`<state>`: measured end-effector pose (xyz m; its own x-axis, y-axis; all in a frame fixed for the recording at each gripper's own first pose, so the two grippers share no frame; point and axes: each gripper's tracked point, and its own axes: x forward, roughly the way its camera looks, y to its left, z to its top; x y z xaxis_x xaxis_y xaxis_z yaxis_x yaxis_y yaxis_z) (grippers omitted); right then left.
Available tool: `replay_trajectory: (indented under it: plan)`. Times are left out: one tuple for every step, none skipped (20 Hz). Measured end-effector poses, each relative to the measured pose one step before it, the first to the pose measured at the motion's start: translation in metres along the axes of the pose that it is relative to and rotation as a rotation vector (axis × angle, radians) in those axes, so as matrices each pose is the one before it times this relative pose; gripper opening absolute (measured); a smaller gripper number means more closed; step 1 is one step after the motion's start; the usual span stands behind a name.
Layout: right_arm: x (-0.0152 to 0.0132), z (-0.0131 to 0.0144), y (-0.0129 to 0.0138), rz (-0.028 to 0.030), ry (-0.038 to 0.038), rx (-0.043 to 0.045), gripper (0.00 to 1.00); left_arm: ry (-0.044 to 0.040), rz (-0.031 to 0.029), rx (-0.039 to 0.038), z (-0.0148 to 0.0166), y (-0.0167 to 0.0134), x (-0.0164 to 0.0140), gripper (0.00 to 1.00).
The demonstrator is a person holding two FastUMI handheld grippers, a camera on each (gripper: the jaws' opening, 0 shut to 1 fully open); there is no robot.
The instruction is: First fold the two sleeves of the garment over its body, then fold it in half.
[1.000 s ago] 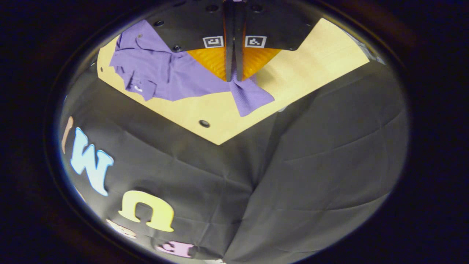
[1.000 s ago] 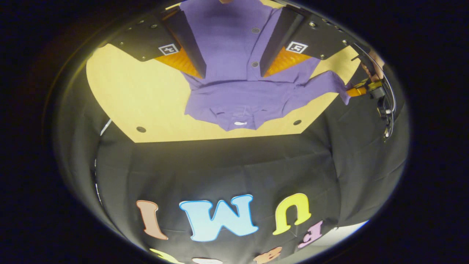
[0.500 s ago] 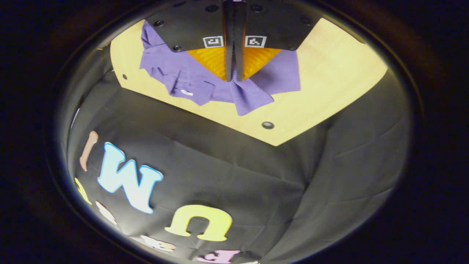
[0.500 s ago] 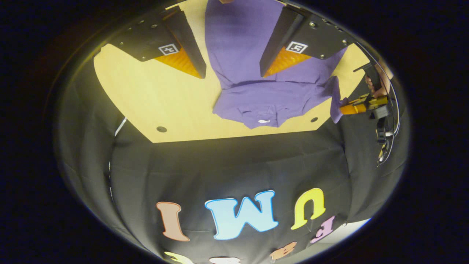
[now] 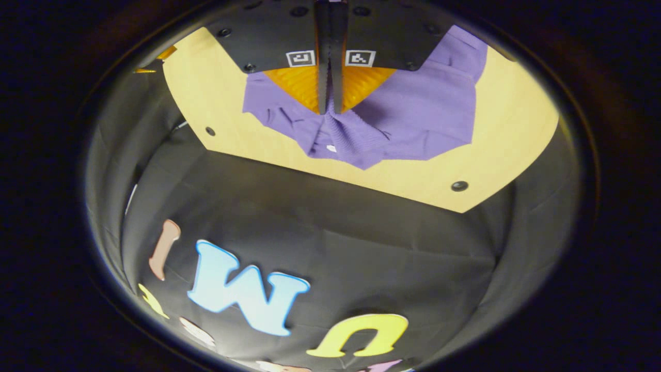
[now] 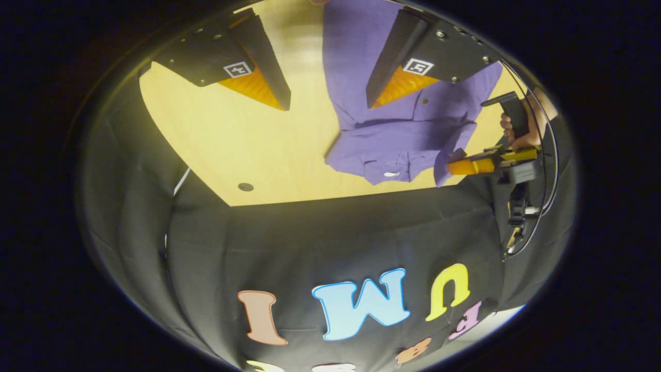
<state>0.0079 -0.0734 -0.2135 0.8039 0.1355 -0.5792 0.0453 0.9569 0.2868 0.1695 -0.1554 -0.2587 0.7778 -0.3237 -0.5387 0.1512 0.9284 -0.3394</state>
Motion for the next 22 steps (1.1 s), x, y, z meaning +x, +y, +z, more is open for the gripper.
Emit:
replay_trajectory:
  plan:
    - [-0.00072, -0.00195, -0.00313, 0.00494, 0.00425, 0.00210, 0.90, 0.01015, -0.01435, 0.01622, -0.00536, -0.01070, 0.00743, 0.07]
    - [-0.00042, -0.00310, -0.00355, 0.00441, 0.00453, -0.00019, 0.90, 0.01153, -0.00813, 0.01736, -0.00597, -0.00947, 0.00422, 0.07]
    - [-0.00059, -0.00230, -0.00248, 0.00420, 0.00547, -0.00245, 0.90, 0.01239, -0.00520, 0.01780, -0.00545, -0.00849, 0.00529, 0.07]
    - [0.00048, -0.00440, -0.00224, 0.00366, 0.00692, -0.00338, 0.90, 0.01091, -0.00619, 0.01563, -0.00554, -0.00877, 0.00464, 0.07]
    - [-0.00092, -0.00288, -0.00228, 0.00569, 0.00765, -0.00335, 0.90, 0.00762, -0.00986, 0.01175, -0.00413, -0.00931, 0.00368, 0.07]
    - [0.00050, -0.00335, -0.00121, 0.00595, 0.00713, -0.00352, 0.90, 0.00619, -0.01019, 0.01228, -0.00356, -0.00833, 0.00276, 0.07]
    - [-0.00039, -0.00196, -0.00181, 0.00363, 0.00337, -0.00359, 0.90, 0.00817, -0.01226, 0.01498, -0.00279, -0.00781, 0.00221, 0.07]
    - [-0.00113, -0.00231, -0.00168, -0.00045, 0.00165, -0.00352, 0.90, 0.00598, -0.00624, 0.01300, -0.00539, -0.00662, 0.00315, 0.07]
    - [-0.00143, -0.00143, -0.00298, -0.00479, 0.00399, -0.00144, 0.90, 0.01231, -0.01588, 0.00961, -0.00442, -0.00721, 0.00363, 0.07]
    - [-0.00095, -0.00197, -0.00084, -0.00743, 0.00015, 0.00333, 0.90, 0.01392, -0.01171, 0.00742, -0.00514, -0.00638, 0.00177, 0.07]
    - [-0.00158, 0.00059, 0.00034, -0.00637, -0.00600, 0.00763, 0.90, 0.01672, -0.01787, 0.01293, -0.00605, -0.00528, 0.00275, 0.07]
    - [-0.00065, -0.00075, 0.00004, -0.00714, -0.00190, 0.00937, 0.90, 0.01217, -0.00701, 0.01696, -0.00434, -0.00254, 0.00419, 0.07]
    - [-0.00114, -0.00195, 0.00024, -0.00506, 0.00221, 0.00956, 0.90, 0.00578, -0.00193, 0.01890, -0.00321, -0.00015, 0.00401, 0.07]
    - [-0.00039, -0.00292, 0.00163, -0.00350, 0.00325, 0.00883, 0.90, 0.00611, -0.00308, 0.01685, -0.00485, 0.00026, 0.00149, 0.07]
    - [-0.00112, -0.00288, 0.00207, -0.00139, 0.00483, 0.00693, 0.90, 0.00165, -0.00501, 0.01150, -0.00225, 0.00042, 0.00112, 0.08]
    - [-0.00347, -0.00488, 0.00657, 0.00343, 0.00769, 0.00239, 0.90, -0.00642, -0.02352, -0.00076, 0.00006, -0.00370, -0.00172, 0.14]
    - [-0.00136, -0.00463, 0.00514, 0.00350, 0.01154, -0.00420, 0.90, -0.00703, -0.01107, -0.00359, 0.00131, -0.00280, -0.00225, 0.15]
    - [-0.00174, -0.00518, 0.00399, -0.00161, 0.01016, -0.00708, 0.90, -0.01016, -0.01012, -0.00565, -0.00009, -0.00140, -0.00212, 0.27]
    - [-0.00124, -0.00332, 0.00214, -0.00548, 0.00595, -0.00515, 0.90, -0.00726, -0.00555, -0.00416, -0.00057, -0.00330, -0.00452, 0.35]
    - [-0.00171, -0.00287, 0.00199, -0.00544, 0.00192, -0.00166, 0.90, -0.00766, 0.00382, 0.00406, 0.00144, 0.00265, -0.00315, 0.43]
    - [-0.00210, -0.00205, 0.00214, -0.00556, 0.00189, 0.00062, 0.90, -0.01034, 0.00279, 0.00368, 0.00159, 0.00301, -0.00552, 0.52]
    - [-0.00215, -0.00300, 0.00267, -0.00443, 0.00228, 0.00058, 0.90, -0.00928, 0.00272, -0.00172, 0.00048, 0.00104, -0.00640, 0.60]
